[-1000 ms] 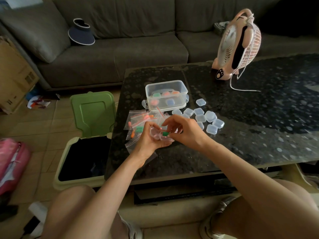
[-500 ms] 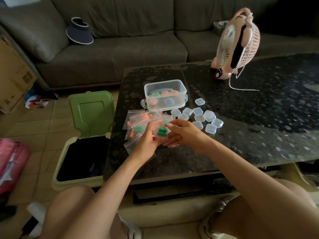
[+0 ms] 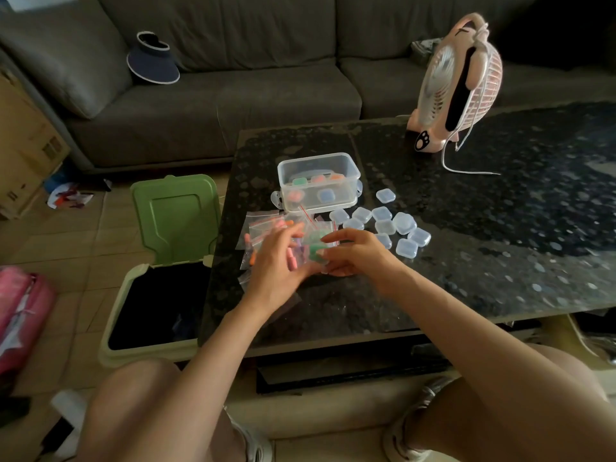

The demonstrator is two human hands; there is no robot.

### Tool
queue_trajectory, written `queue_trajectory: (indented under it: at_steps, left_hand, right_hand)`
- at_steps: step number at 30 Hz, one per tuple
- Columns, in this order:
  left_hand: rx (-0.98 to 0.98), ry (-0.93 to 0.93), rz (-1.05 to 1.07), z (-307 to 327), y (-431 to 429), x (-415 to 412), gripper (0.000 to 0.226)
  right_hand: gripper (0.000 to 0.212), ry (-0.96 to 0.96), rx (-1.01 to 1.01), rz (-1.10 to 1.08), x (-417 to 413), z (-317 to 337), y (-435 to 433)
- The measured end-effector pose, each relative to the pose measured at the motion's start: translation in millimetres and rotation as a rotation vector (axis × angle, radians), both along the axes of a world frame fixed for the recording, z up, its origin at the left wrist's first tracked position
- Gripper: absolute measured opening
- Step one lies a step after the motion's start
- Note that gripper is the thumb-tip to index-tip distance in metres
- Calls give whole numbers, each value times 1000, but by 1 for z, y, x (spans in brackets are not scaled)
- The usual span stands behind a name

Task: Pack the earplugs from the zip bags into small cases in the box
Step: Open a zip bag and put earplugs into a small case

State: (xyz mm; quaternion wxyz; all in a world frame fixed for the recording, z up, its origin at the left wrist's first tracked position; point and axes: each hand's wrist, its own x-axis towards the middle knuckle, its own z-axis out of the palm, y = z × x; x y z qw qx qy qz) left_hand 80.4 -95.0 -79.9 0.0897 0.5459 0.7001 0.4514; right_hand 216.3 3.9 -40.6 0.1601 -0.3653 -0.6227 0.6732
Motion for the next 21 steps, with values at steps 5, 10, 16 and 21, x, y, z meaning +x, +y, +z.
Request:
queue_trajectory:
  at_steps: [5, 10, 16, 21]
  left_hand:
    - [-270, 222, 477, -2, -14, -40, 43]
    - [-742, 242, 502, -6, -25, -45, 71]
    - [-716, 242, 507, -9, -26, -45, 43]
    - [-445, 209, 462, 4, -30, -41, 18]
  right_hand:
    - [32, 29, -53, -94, 1, 2, 12]
    - [23, 31, 2, -111, -3, 6, 12]
    - [26, 67, -36, -89, -11, 7, 9]
    - [12, 101, -69, -127, -15, 8, 12]
